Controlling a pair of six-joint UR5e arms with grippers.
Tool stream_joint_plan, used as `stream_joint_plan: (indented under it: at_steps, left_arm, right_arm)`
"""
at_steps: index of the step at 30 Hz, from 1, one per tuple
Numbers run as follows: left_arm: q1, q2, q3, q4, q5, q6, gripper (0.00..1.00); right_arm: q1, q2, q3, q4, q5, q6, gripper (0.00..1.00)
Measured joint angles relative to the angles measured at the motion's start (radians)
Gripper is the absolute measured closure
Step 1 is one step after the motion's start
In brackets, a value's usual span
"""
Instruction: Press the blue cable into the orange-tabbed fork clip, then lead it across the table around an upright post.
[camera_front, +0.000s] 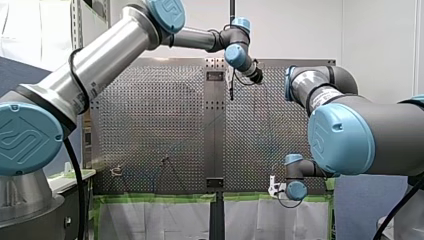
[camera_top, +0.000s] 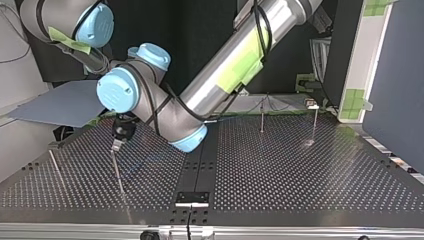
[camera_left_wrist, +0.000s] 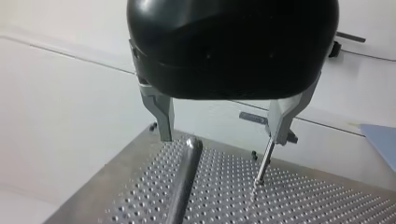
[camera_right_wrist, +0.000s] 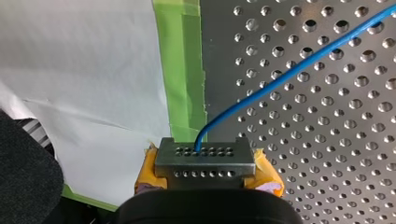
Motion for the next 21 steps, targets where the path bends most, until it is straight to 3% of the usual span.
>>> stream_joint_plan:
  at_steps: [21]
  left_arm:
    - [-0.017,0.005,-0.003,0.002,-0.04,0.018,0.0]
  right_arm:
    - [0.0,0.0,0.0,0.009,0.0,0.0,0.99]
